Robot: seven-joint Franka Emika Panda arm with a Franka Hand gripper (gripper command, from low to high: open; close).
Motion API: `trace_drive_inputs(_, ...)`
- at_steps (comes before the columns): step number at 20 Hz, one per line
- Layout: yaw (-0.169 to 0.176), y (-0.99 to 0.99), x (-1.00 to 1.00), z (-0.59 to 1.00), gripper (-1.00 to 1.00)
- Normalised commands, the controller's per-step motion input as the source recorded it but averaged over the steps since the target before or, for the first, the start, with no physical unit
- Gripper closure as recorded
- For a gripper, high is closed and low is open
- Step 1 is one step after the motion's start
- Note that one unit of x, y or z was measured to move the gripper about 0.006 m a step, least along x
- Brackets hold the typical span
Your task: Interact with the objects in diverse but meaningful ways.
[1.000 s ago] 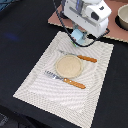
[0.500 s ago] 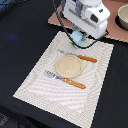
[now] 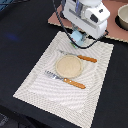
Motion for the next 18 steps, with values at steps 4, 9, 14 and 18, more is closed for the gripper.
trace_drive_inputs(4, 0.032, -0.07, -0.34, -0.18, 1.0)
trace_drive_inputs(9, 0.023, -0.07, -0.31, -0.02, -1.0)
trace_drive_inputs(14, 0.019, -0.06, -0.29, 0.02, -1.0)
trace_drive_inputs(18, 0.006, 0.0, -0.27, 0.87, -1.0)
